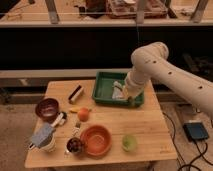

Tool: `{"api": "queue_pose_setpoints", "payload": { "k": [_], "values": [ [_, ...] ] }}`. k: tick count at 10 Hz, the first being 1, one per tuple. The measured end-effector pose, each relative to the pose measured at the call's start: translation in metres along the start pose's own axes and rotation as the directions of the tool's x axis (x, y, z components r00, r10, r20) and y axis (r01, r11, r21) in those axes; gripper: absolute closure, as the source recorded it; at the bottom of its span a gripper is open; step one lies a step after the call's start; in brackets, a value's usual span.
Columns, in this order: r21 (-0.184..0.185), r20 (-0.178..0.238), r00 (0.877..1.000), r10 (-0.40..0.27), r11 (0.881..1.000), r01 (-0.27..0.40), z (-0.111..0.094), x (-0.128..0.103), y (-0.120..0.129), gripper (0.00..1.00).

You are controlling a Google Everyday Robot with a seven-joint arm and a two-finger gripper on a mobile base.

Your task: Place pepper in table surface

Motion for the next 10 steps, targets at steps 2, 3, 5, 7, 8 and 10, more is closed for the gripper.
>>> {"api": "queue_pose_setpoints", "payload": {
  "k": [2, 3, 5, 7, 8, 10],
  "values": [
    [0.003, 0.036, 0.999, 0.022, 1.000, -0.023, 0.032, -0.009, 0.004, 0.81],
    [0.006, 0.052, 0.998, 0.031, 0.999, -0.031, 0.056, -0.015, 0.007, 0.81],
    [0.012, 0.083, 0.996, 0.043, 0.999, -0.044, 0.105, -0.027, 0.010, 0.81],
    [0.016, 0.105, 0.993, 0.054, 0.998, -0.056, 0.137, -0.035, 0.014, 0.81],
    [0.019, 0.116, 0.992, 0.059, 0.998, -0.061, 0.150, -0.038, 0.015, 0.81],
    [0.025, 0.127, 0.990, 0.064, 0.997, -0.068, 0.157, -0.039, 0.014, 0.81]
  ]
}}
